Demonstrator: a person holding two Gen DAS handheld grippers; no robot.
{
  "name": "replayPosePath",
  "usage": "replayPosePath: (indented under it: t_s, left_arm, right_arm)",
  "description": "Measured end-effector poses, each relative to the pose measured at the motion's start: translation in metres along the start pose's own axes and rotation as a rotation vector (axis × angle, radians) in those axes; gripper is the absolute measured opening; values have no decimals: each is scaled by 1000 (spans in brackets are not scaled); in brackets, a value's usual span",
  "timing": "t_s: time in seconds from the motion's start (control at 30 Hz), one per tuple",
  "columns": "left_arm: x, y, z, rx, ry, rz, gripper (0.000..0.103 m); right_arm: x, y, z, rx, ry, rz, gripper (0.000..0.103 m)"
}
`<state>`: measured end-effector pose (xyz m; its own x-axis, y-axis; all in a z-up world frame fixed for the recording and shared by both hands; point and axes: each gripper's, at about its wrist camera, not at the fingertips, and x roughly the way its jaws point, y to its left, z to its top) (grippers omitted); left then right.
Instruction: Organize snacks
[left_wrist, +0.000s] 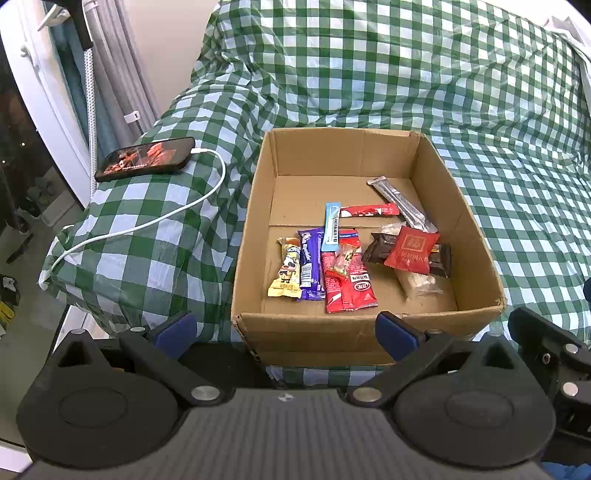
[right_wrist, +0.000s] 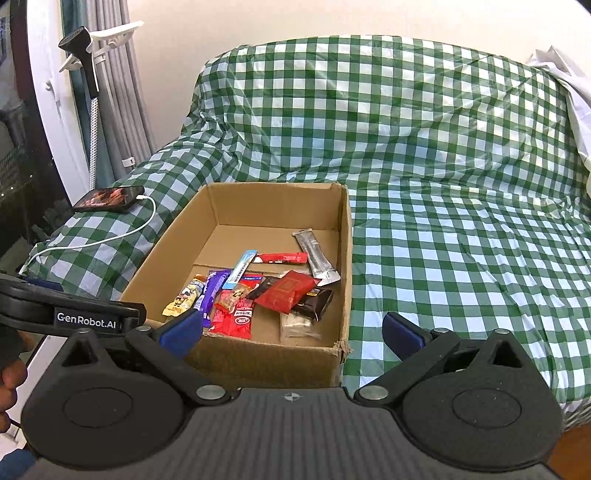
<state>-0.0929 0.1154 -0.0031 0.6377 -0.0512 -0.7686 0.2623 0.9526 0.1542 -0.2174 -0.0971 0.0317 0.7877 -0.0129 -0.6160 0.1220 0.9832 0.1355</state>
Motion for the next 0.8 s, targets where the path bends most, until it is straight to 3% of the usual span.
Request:
replayPosePath:
  t_s: [0.33, 0.57, 0.8]
  left_arm:
    - [7, -5, 2, 33, 30, 32, 103]
    - [10, -4, 3, 24, 77, -1, 103]
    - [9, -4, 4, 22, 64, 6, 103]
  right_arm:
    - [3, -3, -1, 4, 11, 3, 102]
    - [4, -4, -1, 1, 9, 5, 102]
    - [6, -3, -2, -17, 5, 7, 102]
